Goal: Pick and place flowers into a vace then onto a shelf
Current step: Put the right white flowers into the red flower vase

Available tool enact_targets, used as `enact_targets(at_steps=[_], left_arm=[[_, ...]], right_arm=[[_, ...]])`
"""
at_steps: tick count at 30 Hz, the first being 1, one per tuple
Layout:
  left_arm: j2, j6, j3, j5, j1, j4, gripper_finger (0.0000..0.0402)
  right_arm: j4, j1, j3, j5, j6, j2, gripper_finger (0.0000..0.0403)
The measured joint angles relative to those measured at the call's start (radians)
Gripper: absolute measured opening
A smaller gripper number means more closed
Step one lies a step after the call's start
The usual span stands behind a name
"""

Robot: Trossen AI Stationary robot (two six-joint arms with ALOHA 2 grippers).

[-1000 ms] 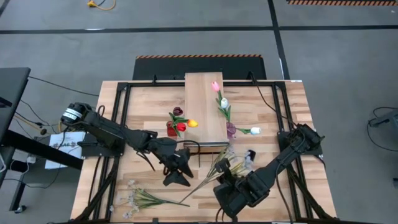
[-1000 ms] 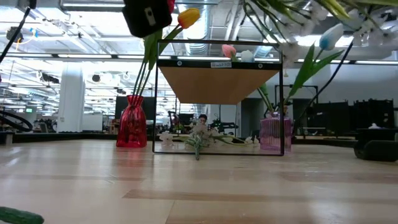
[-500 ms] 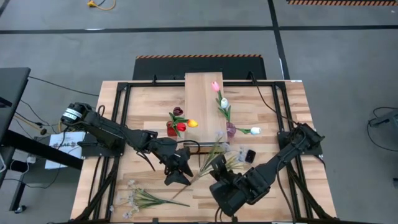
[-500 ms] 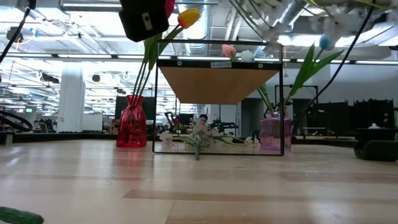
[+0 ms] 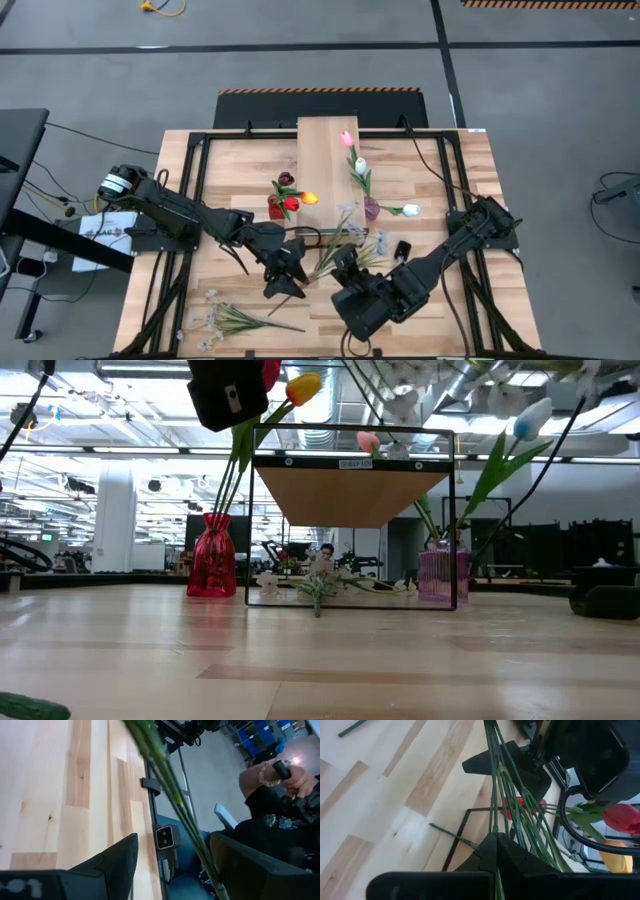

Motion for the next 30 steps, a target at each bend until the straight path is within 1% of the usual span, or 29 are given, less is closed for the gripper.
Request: enact_targets(at_steps=[4, 7, 10, 19, 20, 26, 30], left_arm=[[0.0, 0.016, 0.0, 0.001, 0.0, -0.007, 0.0234], [0.0, 0.028, 0.0, 0.009, -0.001, -0.007, 0.0213], [0.0, 0.046, 0.0, 0.009, -0.007, -0.007, 0.0173], [0.0, 0.119, 0.0, 0.016, -0.03, 0.016, 0.0021], [0.0, 0.126, -0.001, 0.015, -0.031, 0.016, 0.0012], [0.0, 0.156, -0.001, 0.008, -0.032, 0.016, 0.0005], [0.0, 0.158, -0.001, 0.009, -0.033, 0.017, 0.0004]], right_arm=[[0.002, 0.003, 0.0, 0.0, 0.0, 0.0, 0.0], [0.003, 0.003, 0.0, -0.002, 0.0, 0.0, 0.0], [0.003, 0.002, 0.0, -0.005, 0.0, 0.0, 0.0], [0.005, 0.003, 0.0, -0.007, 0.0, -0.001, 0.0], [0.007, 0.003, 0.0, -0.007, 0.0, -0.001, 0.0], [0.024, 0.002, 0.0, -0.006, -0.007, -0.002, 0.0006], [0.047, 0.003, 0.0, -0.007, -0.007, -0.002, 0.0033]])
